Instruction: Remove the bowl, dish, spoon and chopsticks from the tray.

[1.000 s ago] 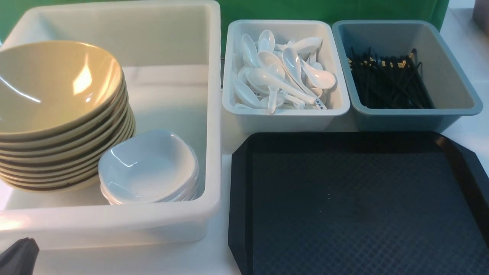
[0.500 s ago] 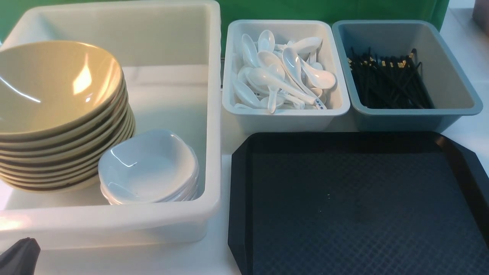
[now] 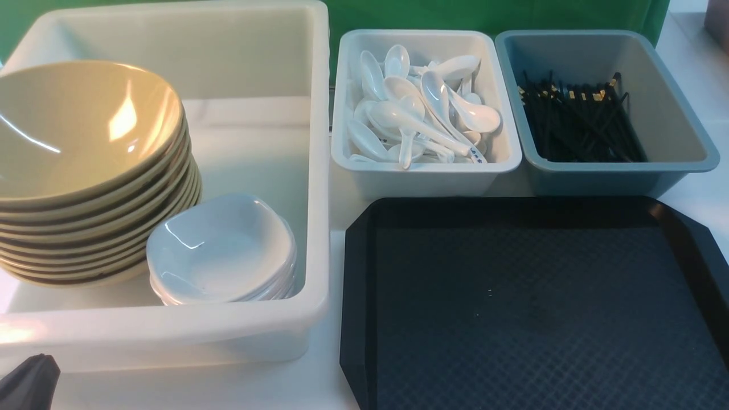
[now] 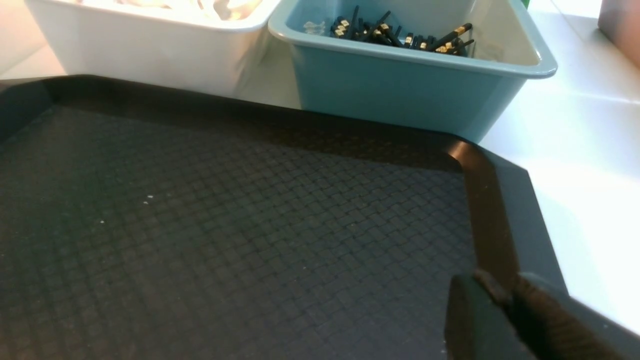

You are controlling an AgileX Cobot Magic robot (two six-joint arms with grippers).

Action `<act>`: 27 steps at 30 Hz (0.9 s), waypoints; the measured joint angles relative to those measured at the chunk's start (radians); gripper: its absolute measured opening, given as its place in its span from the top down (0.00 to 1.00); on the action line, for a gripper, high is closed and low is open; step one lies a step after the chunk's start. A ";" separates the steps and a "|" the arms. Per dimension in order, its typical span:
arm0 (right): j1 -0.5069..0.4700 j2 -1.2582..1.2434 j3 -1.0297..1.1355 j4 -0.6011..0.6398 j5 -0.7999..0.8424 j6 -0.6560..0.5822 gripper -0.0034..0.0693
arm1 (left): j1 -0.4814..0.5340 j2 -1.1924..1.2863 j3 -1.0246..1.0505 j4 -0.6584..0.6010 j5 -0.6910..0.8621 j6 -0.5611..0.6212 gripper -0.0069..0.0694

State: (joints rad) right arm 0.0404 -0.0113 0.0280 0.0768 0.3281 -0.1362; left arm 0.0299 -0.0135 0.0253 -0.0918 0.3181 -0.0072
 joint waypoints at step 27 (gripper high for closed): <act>0.000 0.000 0.000 0.000 0.000 0.000 0.74 | 0.000 0.000 0.000 0.000 0.000 0.000 0.92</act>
State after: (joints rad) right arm 0.0404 -0.0113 0.0280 0.0768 0.3281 -0.1362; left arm 0.0299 -0.0135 0.0253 -0.0918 0.3181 -0.0072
